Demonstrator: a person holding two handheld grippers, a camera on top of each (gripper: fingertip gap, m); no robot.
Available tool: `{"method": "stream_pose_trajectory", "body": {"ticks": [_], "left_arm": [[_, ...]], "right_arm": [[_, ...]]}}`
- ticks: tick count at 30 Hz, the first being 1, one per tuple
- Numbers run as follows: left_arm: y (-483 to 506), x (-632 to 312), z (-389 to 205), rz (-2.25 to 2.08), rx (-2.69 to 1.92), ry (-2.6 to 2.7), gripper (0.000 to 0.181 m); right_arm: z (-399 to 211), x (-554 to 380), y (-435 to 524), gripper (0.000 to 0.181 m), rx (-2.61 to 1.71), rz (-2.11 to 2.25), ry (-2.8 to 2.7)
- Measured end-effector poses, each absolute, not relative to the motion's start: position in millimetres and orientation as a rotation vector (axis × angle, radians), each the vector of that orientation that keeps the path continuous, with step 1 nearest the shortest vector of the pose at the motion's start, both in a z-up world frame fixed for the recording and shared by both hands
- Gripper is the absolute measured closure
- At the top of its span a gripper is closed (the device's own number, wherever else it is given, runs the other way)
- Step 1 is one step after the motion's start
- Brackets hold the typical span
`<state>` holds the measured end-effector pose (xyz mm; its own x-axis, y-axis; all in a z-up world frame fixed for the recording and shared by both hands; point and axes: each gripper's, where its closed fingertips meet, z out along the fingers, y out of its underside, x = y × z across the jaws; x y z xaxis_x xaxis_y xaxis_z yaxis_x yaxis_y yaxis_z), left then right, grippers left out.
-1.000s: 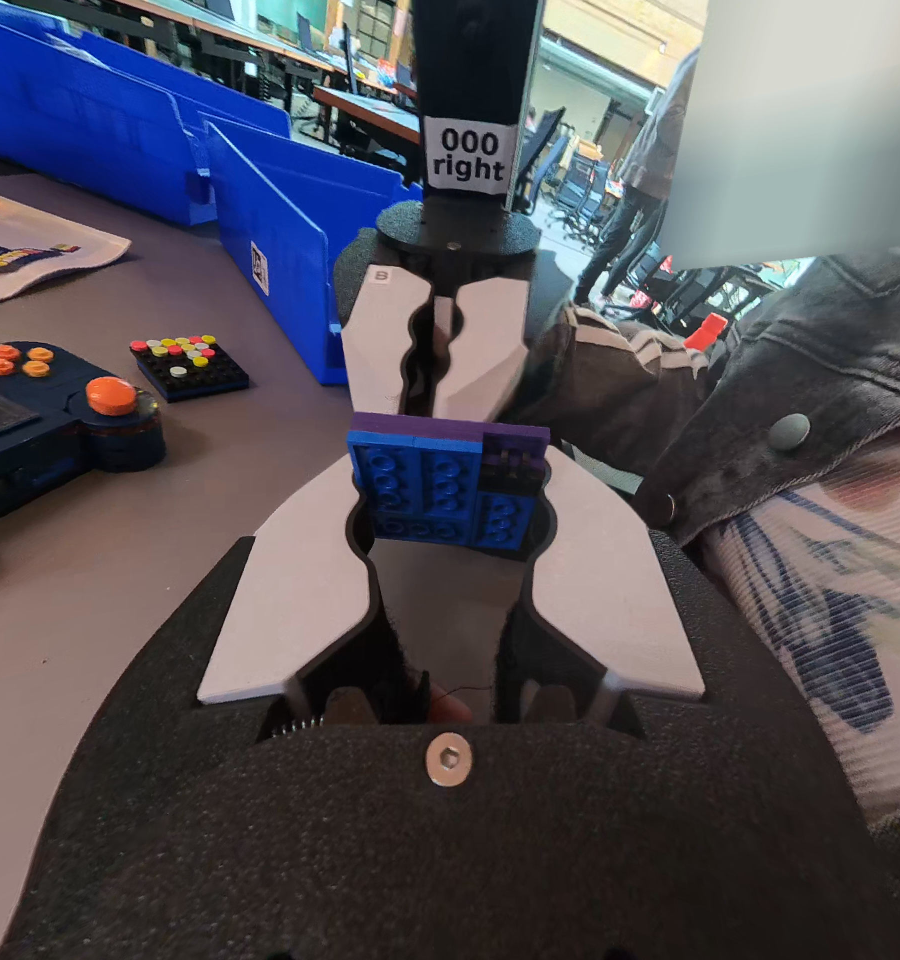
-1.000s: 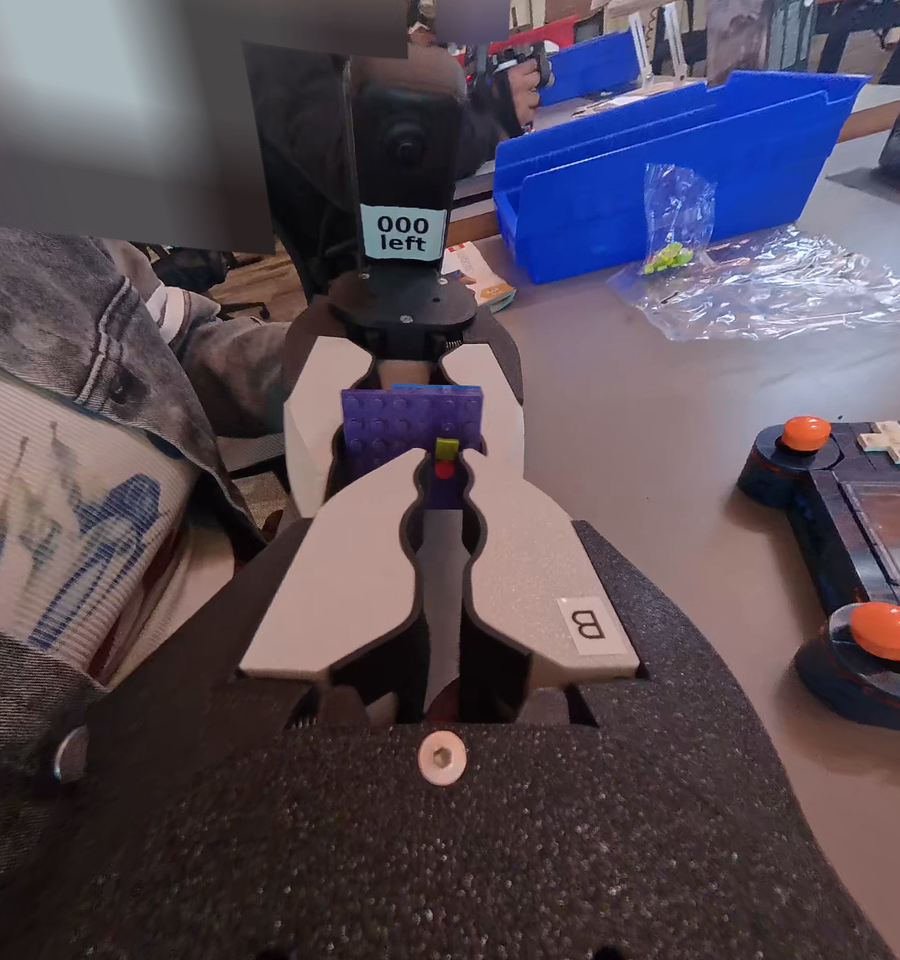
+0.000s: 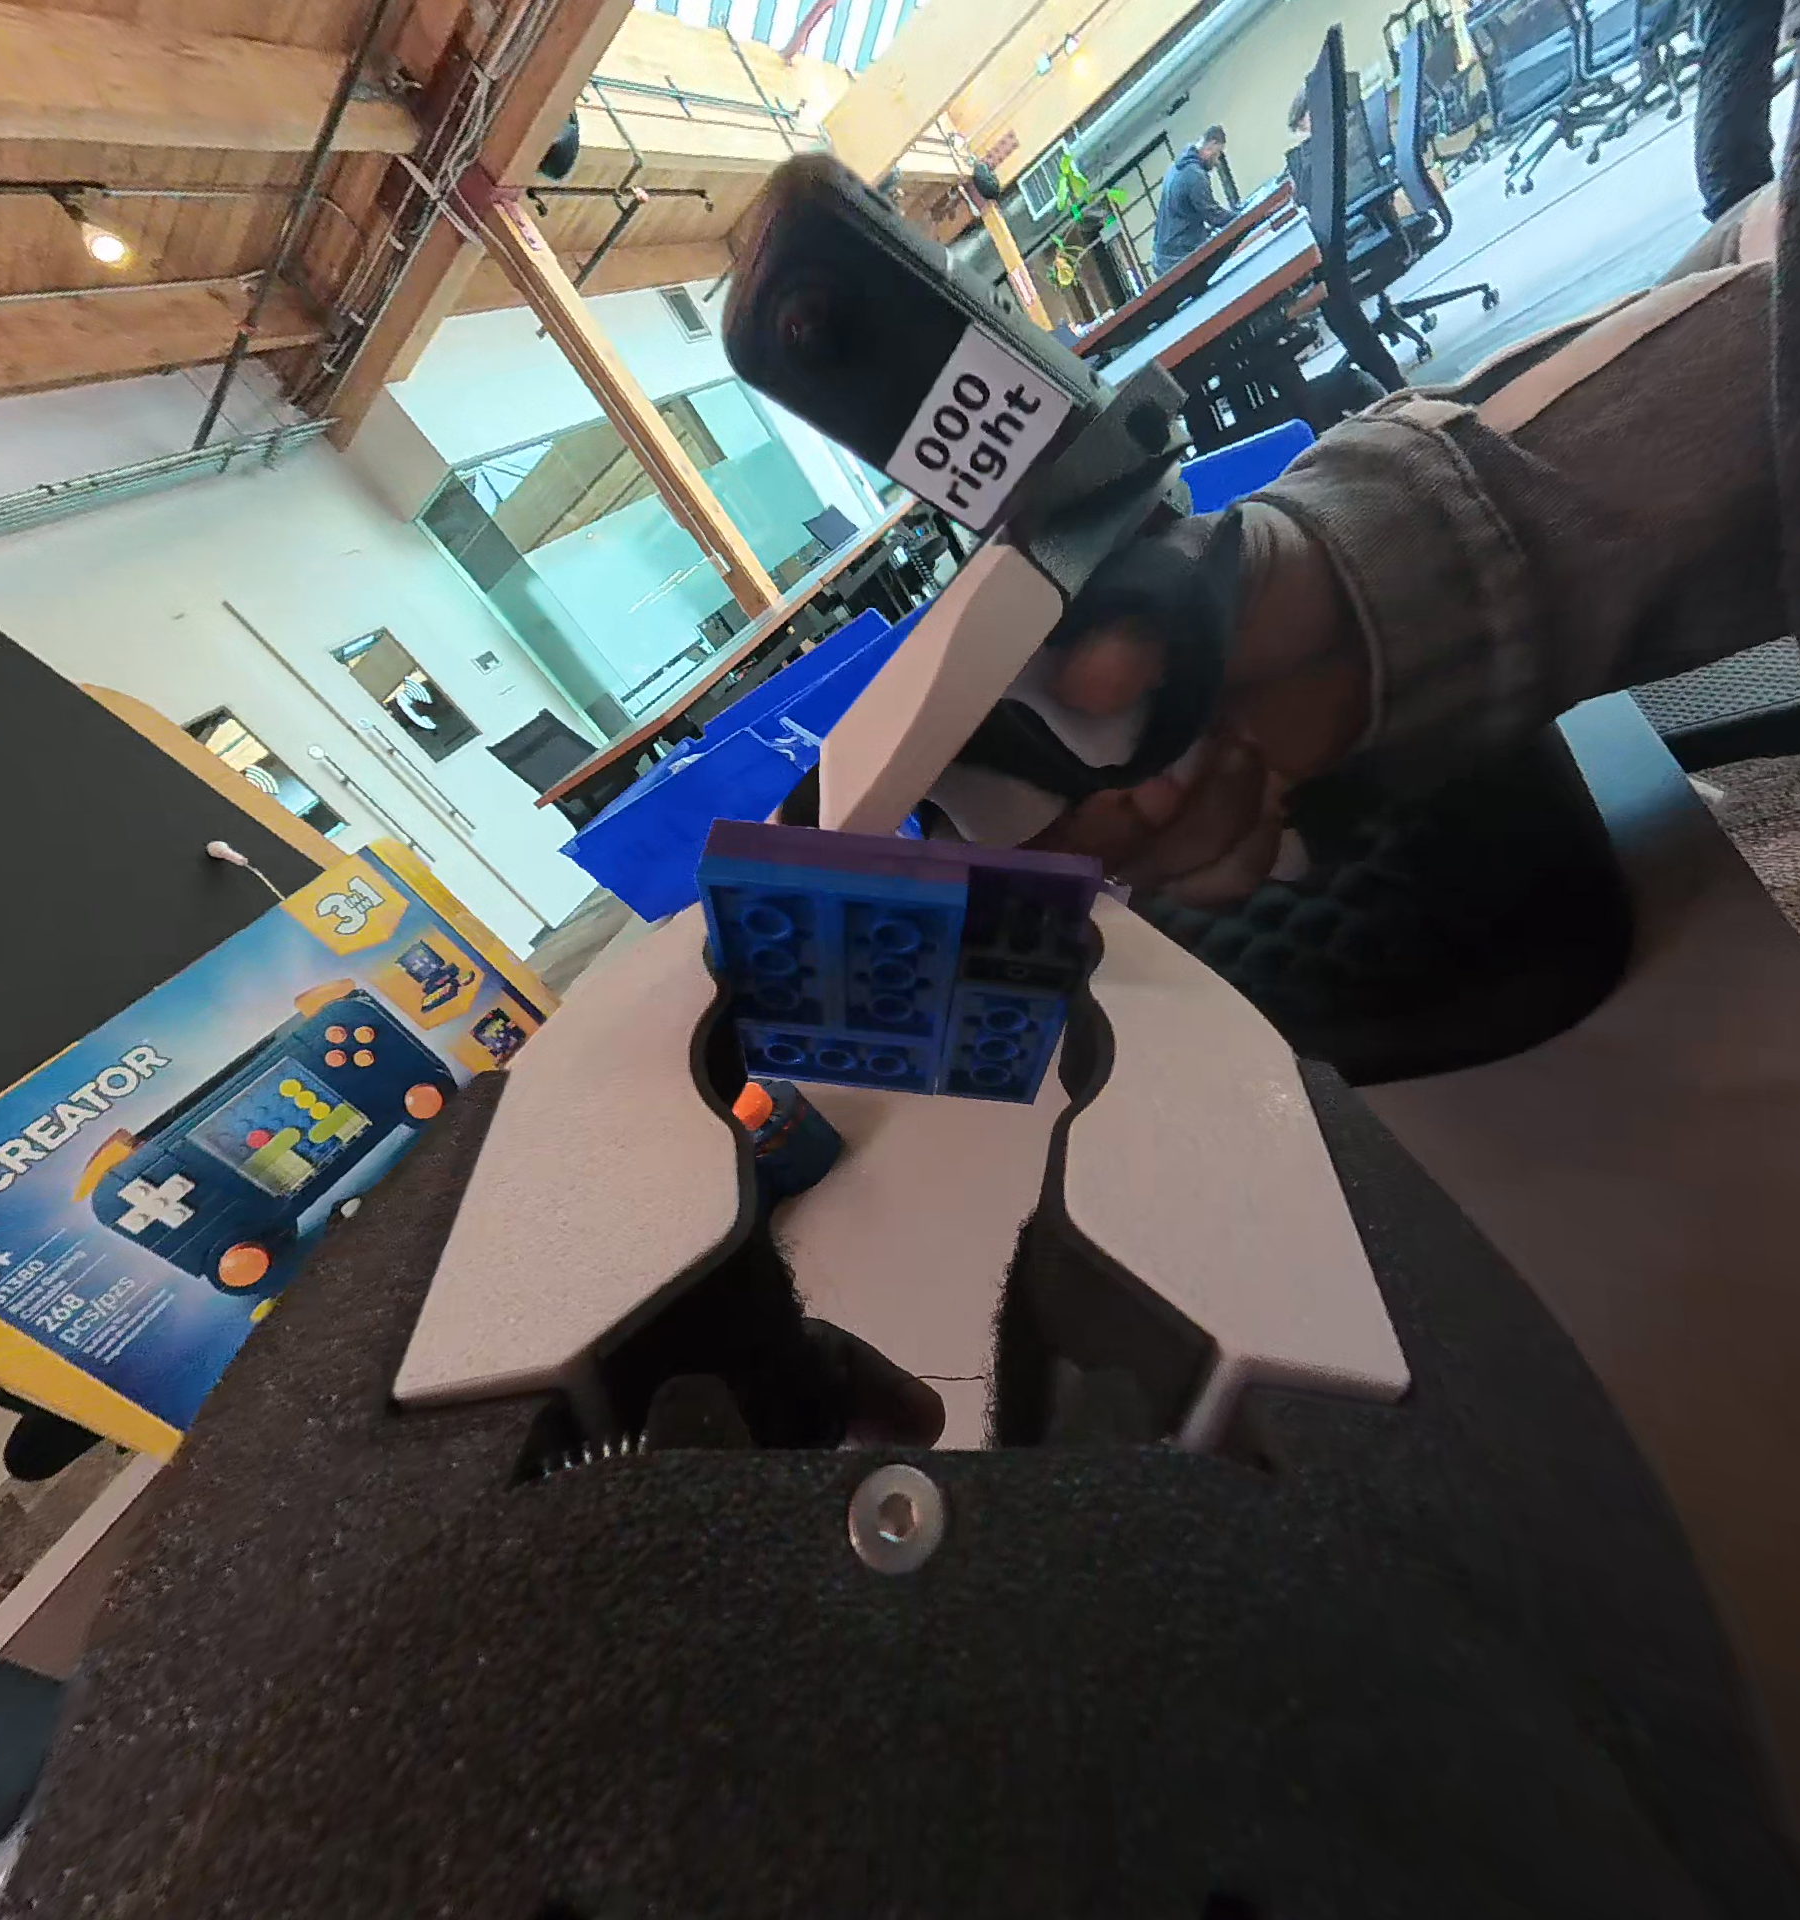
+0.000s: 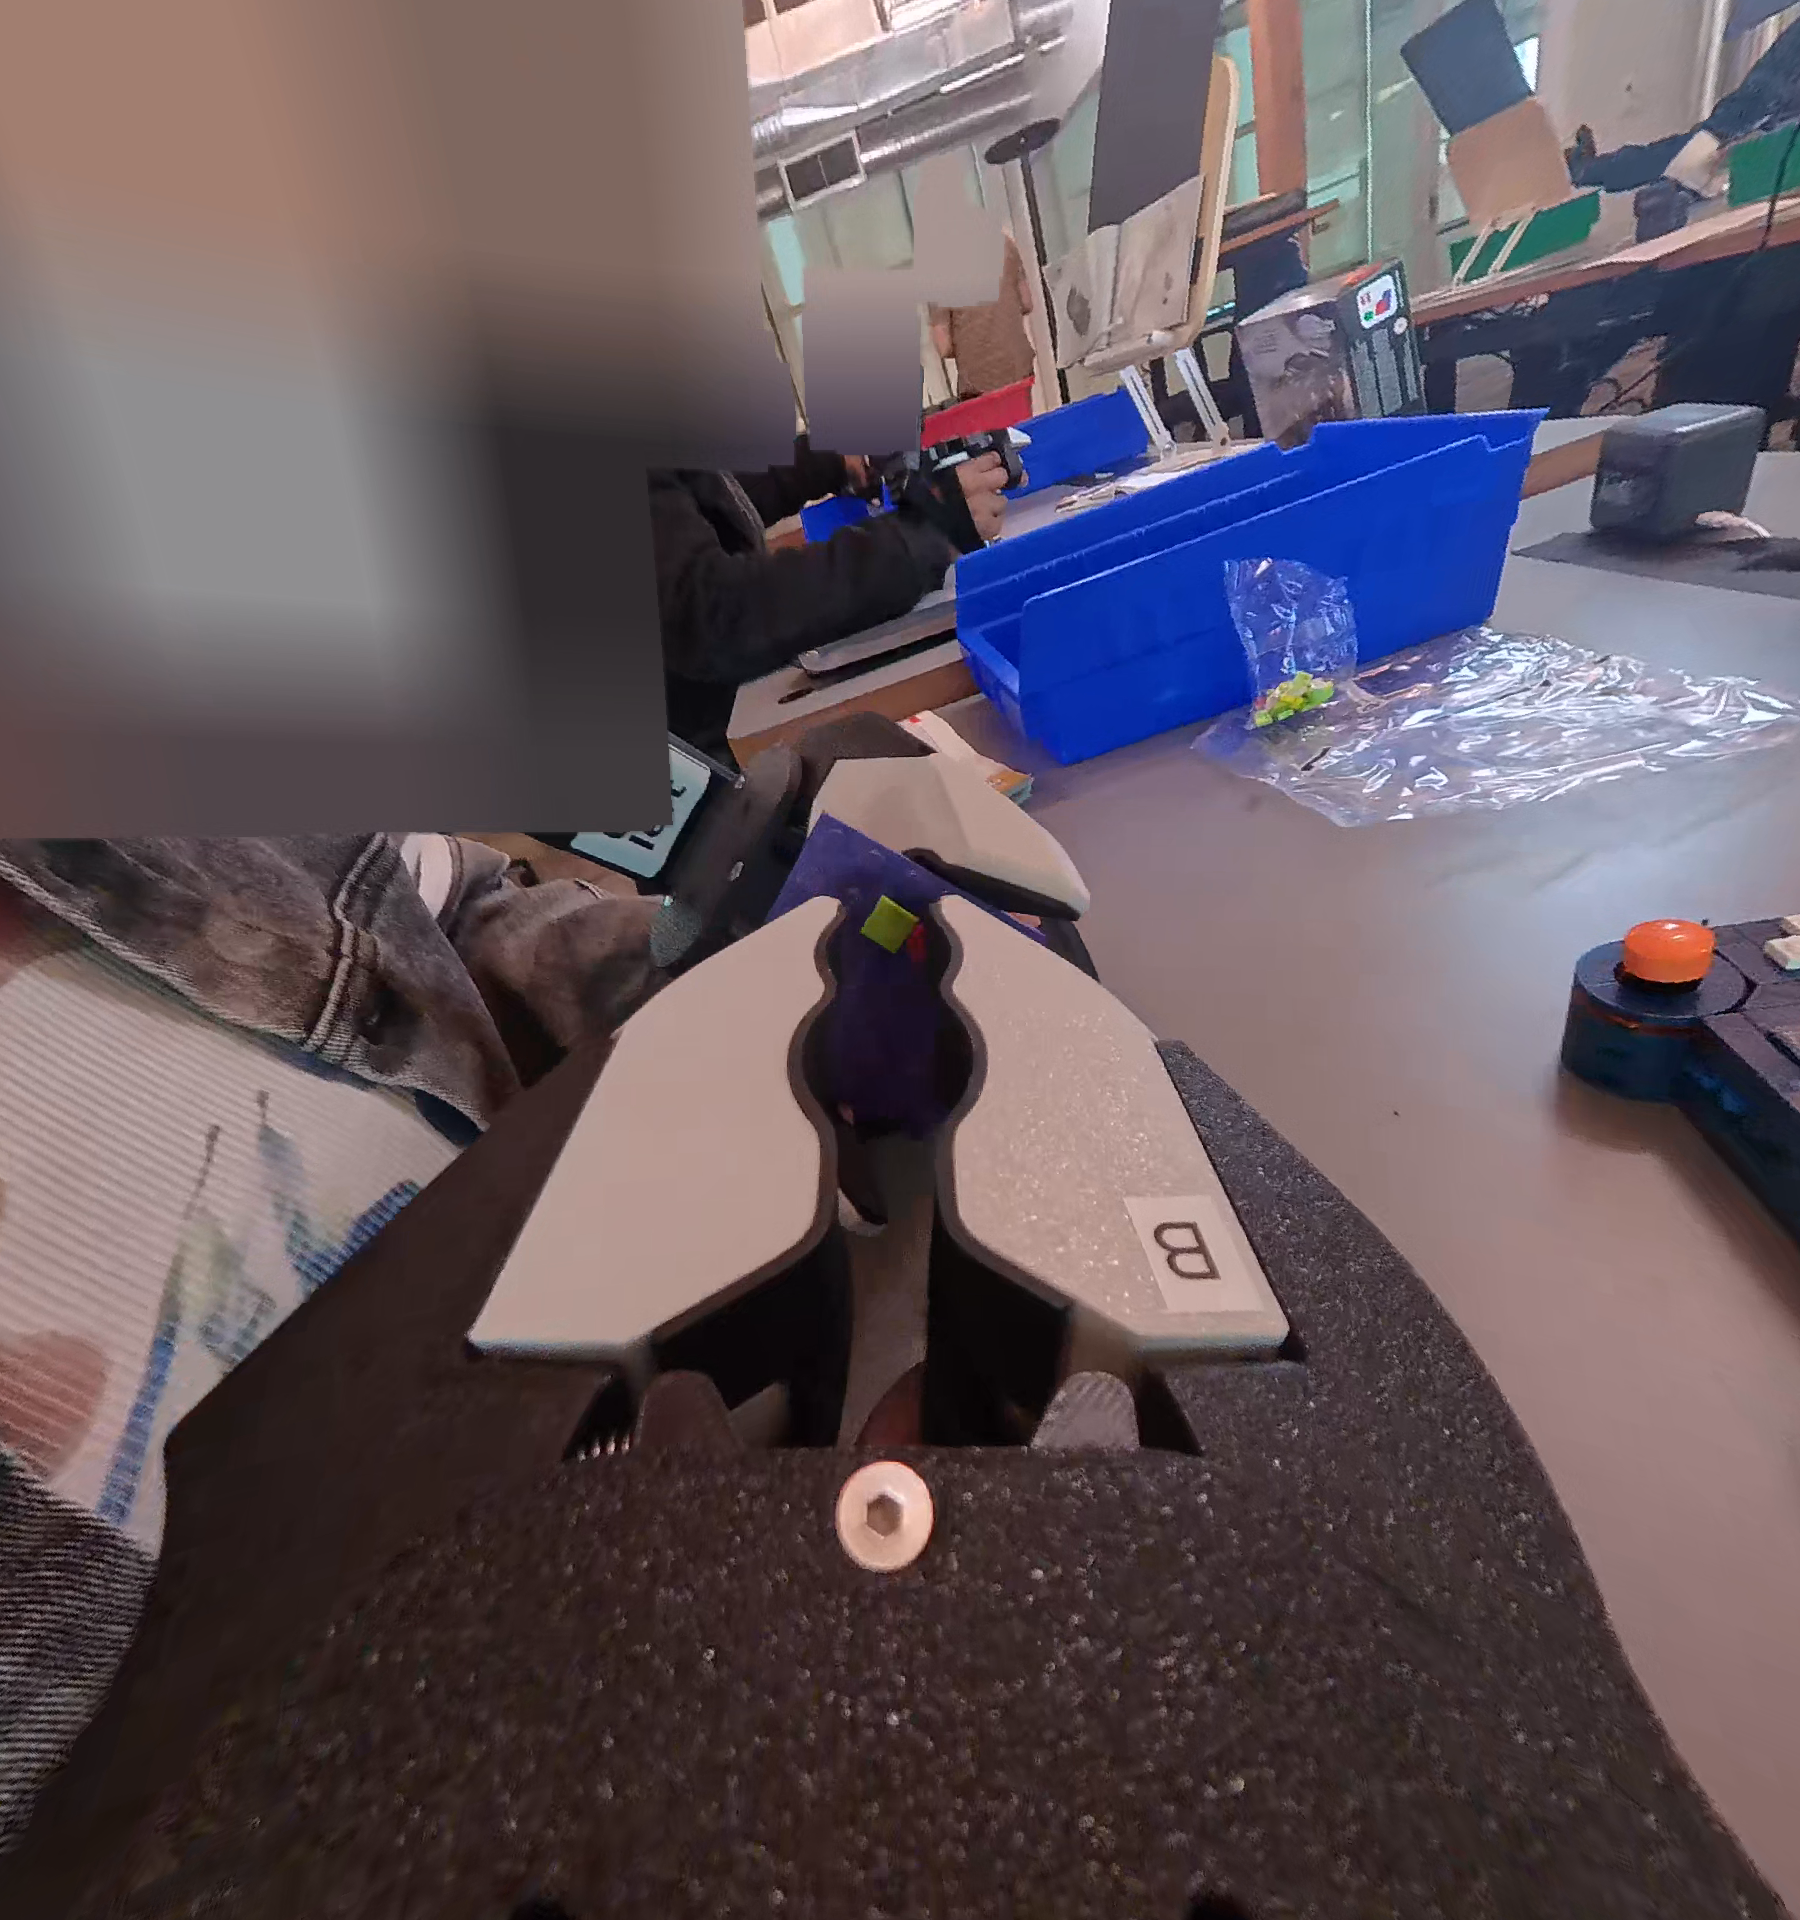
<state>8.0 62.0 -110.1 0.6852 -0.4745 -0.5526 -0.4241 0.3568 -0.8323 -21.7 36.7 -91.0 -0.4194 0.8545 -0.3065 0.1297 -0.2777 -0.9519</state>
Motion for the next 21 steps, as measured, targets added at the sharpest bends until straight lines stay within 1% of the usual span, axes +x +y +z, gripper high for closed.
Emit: {"method": "stream_pose_trajectory", "body": {"ticks": [1, 3, 4, 5, 9, 13, 14, 21], "left_arm": [[62.2, 8.7, -112.0, -0.04, -1.261, 0.883, 0.119], [62.0, 9.6, -113.6, -0.046, -1.266, 0.89, 0.122], [61.4, 10.4, -114.1, -0.057, -1.269, 0.893, 0.119], [61.1, 11.2, -114.7, -0.065, -1.272, 0.895, 0.122], [60.9, 12.2, -116.5, -0.086, -1.287, 0.895, 0.122], [61.4, 12.3, -119.4, -0.096, -1.305, 0.899, 0.119], [61.5, 12.7, -120.5, -0.093, -1.309, 0.904, 0.123], [63.6, 13.3, -127.4, -0.099, -1.359, 0.919, 0.123]], "right_arm": [[-92.4, -21.9, 36.1, 0.168, -1.23, 1.733, -1.447], [-93.5, -21.5, 35.6, 0.169, -1.212, 1.706, -1.469], [-93.8, -21.1, 34.6, 0.17, -1.201, 1.702, -1.483], [-94.5, -20.6, 34.2, 0.17, -1.194, 1.696, -1.496], [-96.2, -20.1, 34.3, 0.169, -1.177, 1.688, -1.513], [-99.4, -21.1, 34.6, 0.169, -1.185, 1.702, -1.501], [-100.4, -20.6, 34.8, 0.169, -1.175, 1.702, -1.507], [-106.6, -17.4, 38.4, 0.169, -1.1, 1.611, -1.574]]}}
